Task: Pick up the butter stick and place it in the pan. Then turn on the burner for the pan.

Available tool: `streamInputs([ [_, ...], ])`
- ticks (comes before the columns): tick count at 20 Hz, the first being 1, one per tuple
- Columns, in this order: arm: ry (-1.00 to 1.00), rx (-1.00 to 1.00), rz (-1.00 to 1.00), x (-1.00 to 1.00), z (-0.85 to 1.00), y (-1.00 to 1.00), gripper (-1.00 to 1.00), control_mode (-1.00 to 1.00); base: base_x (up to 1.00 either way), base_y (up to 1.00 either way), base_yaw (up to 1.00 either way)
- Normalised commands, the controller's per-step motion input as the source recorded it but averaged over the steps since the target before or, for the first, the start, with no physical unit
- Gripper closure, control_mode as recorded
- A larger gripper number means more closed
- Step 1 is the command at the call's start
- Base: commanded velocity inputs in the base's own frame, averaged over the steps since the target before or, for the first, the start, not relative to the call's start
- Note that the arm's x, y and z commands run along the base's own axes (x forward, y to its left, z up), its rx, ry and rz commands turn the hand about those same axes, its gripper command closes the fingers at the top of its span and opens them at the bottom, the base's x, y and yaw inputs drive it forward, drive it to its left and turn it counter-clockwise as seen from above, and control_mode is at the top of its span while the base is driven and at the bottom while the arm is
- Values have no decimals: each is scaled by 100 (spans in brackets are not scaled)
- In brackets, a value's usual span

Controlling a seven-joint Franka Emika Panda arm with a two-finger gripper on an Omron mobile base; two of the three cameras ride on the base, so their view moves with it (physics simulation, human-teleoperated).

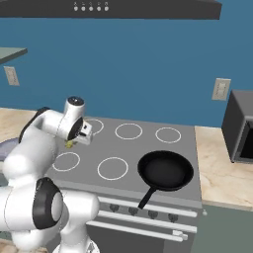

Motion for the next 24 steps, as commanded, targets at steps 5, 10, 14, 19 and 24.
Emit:
streamInputs([
  [5, 0, 0, 0, -9, 12, -88, 100, -100, 0, 0, 0],
  [10, 2, -6, -2, -7, 1, -73, 100, -100, 0, 0, 0],
  [14, 6, -17, -7, -4, 0, -50, 100, -100, 0, 0, 0],
  [19, 7, -17, -12, -10, 1, -47, 100, -100, 0, 0, 0],
  [24, 13, -2, -13, -16, 16, -86, 100, -100, 0, 0, 0],
])
